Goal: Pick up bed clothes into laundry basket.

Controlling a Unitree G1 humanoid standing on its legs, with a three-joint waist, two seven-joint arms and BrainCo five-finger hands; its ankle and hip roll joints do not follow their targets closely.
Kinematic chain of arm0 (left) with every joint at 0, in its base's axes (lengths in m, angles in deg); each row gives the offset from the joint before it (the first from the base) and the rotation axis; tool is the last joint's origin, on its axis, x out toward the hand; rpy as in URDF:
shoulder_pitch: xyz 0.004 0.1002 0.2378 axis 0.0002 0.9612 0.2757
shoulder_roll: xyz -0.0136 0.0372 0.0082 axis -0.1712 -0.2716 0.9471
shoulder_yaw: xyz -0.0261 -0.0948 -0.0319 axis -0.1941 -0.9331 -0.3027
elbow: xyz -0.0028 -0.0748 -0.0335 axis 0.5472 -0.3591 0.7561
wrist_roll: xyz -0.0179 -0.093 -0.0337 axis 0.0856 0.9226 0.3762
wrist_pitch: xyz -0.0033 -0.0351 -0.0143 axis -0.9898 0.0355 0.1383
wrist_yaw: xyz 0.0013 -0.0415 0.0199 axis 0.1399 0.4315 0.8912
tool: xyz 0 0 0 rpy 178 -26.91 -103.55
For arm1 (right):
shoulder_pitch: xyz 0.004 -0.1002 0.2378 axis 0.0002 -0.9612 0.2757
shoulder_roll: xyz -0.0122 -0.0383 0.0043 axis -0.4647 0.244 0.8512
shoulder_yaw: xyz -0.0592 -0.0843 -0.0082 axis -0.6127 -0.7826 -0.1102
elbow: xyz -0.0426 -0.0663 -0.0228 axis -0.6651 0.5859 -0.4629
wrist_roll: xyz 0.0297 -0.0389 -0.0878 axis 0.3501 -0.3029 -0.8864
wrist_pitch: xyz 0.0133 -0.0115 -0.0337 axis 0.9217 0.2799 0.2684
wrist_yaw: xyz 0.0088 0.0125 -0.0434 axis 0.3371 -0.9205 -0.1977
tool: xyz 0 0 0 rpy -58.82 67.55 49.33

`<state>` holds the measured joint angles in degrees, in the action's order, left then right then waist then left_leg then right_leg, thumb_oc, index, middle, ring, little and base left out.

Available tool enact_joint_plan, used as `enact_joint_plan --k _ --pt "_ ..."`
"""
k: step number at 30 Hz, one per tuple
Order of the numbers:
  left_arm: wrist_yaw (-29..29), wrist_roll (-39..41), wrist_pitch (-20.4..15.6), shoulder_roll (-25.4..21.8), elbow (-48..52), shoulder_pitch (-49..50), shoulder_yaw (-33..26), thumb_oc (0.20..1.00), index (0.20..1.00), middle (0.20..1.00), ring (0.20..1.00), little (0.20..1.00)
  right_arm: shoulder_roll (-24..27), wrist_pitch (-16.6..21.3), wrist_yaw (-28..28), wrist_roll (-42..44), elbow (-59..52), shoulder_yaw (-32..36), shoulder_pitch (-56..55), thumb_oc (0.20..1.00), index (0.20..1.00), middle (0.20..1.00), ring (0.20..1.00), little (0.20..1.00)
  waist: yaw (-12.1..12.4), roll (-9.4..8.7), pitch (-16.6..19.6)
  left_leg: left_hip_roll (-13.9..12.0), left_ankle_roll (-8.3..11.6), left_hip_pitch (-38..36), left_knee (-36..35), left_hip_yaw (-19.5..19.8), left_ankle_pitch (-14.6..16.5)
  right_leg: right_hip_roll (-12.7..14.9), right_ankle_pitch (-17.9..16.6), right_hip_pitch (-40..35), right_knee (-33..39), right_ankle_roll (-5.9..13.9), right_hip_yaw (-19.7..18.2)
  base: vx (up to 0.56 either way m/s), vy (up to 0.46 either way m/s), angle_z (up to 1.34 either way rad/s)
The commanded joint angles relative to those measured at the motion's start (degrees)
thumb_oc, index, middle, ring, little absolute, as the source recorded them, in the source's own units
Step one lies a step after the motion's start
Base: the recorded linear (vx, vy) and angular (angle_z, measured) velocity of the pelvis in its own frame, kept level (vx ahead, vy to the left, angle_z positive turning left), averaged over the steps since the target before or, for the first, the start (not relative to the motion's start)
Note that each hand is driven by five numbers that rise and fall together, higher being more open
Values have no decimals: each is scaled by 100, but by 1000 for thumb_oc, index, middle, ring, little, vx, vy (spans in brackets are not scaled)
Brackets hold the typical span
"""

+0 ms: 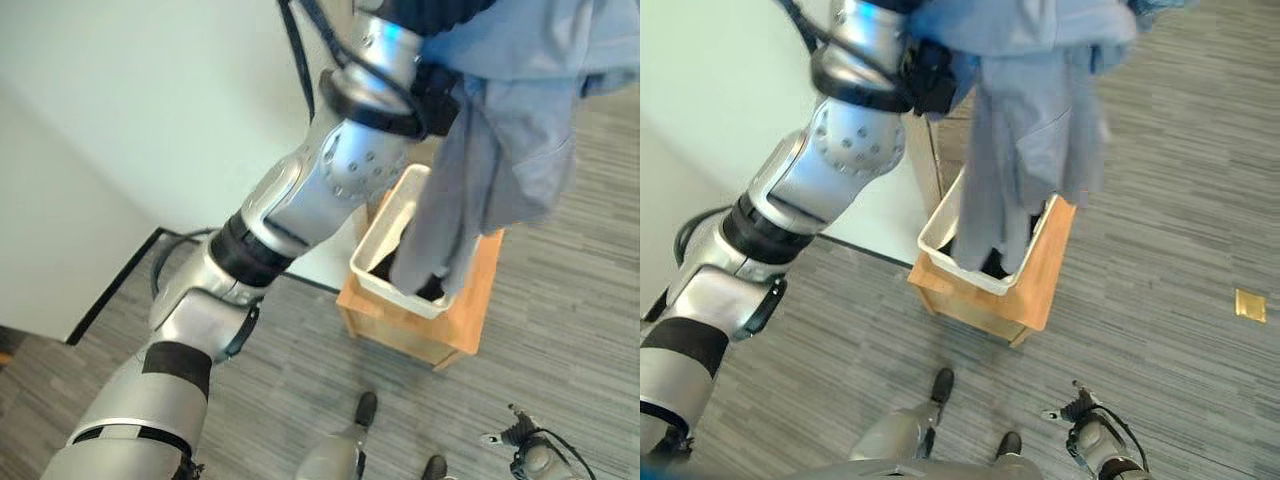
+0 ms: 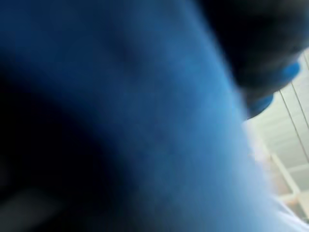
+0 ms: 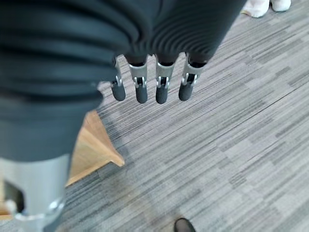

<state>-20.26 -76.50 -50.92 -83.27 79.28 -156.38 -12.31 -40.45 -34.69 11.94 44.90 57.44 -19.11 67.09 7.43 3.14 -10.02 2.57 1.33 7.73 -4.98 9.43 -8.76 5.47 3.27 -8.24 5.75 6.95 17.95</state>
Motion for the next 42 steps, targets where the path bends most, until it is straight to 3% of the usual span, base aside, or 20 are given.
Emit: enact_joint_plan --k 1,11,19,21,24,28,31,37,38,42 --pt "-359 -273 129 213 -778 -753 -298 200 200 200 200 200 102 3 -20 229 -63 123 76 1000 1000 1000 1000 1000 172 -32 25 -557 558 -147 -2 -332 401 292 -114 164 -75 330 1 0 3 -6" --pt "-381 -470 524 -30 -2567 -1897 443 200 200 200 200 200 -168 33 -261 1256 259 246 335 1000 1000 1000 1000 1000 -184 -273 -2 -705 570 38 -2 -529 415 181 -271 551 -75 368 -196 -1 15 -14" --pt "-300 -214 512 -109 -2787 -2030 440 200 200 200 200 200 -250 -26 -326 1286 282 128 280 1000 1000 1000 1000 1000 -263 -394 -100 -732 563 94 -2 -553 421 149 -323 664 -75 371 -225 -5 13 -2" --pt "-211 -108 463 126 -2709 -1633 249 200 200 200 200 200 -248 -144 -390 1218 461 -12 373 1000 1000 1000 1000 1000 -201 -470 -192 -713 551 170 -2 -479 393 142 -334 709 -75 350 -190 -33 16 1" --pt "-114 -355 599 447 -2531 -1239 186 200 200 200 200 200 -267 -26 -354 899 316 -189 -28 1000 1000 1000 1000 1000 -243 -548 -309 -724 529 263 -2 -448 388 115 -351 812 -75 338 -207 -57 19 5" --pt "257 -449 883 991 -3326 -388 285 200 200 200 200 200 -360 -72 -215 894 190 -112 -97 1000 1000 1000 1000 1000 -262 -703 -444 -766 512 395 -2 -436 382 87 -377 973 -75 329 -206 -42 10 -3" --pt "223 -509 1067 1392 -4063 23 261 200 200 200 200 200 -463 -38 -148 887 122 -233 -41 1000 1000 1000 1000 1000 -290 -816 -571 -797 498 524 -2 -454 359 70 -410 1140 -75 324 -257 -44 30 -3" --pt "35 -538 1203 1534 -4958 -164 383 200 200 200 200 200 -524 103 -121 931 107 -501 -37 1000 1000 1000 1000 1000 -426 -1047 -677 -892 492 751 -2 -546 326 16 -506 1460 -75 345 -390 -37 13 -9" --pt "19 -503 1238 1487 -5266 -384 420 1000 1000 1000 1000 1000 -559 145 -145 941 106 -598 -7 1000 1000 1000 1000 1000 -454 -1098 -703 -910 491 802 -2 -572 319 1 -540 1543 -75 349 -418 -41 11 -20" --pt "31 -346 1226 1309 -5633 -830 469 1000 1000 1000 1000 1000 -615 255 -213 1041 14 -749 54 1000 1000 1000 1000 1000 -484 -1126 -765 -912 483 849 -2 -620 321 6 -578 1634 -75 363 -437 -31 10 -12"
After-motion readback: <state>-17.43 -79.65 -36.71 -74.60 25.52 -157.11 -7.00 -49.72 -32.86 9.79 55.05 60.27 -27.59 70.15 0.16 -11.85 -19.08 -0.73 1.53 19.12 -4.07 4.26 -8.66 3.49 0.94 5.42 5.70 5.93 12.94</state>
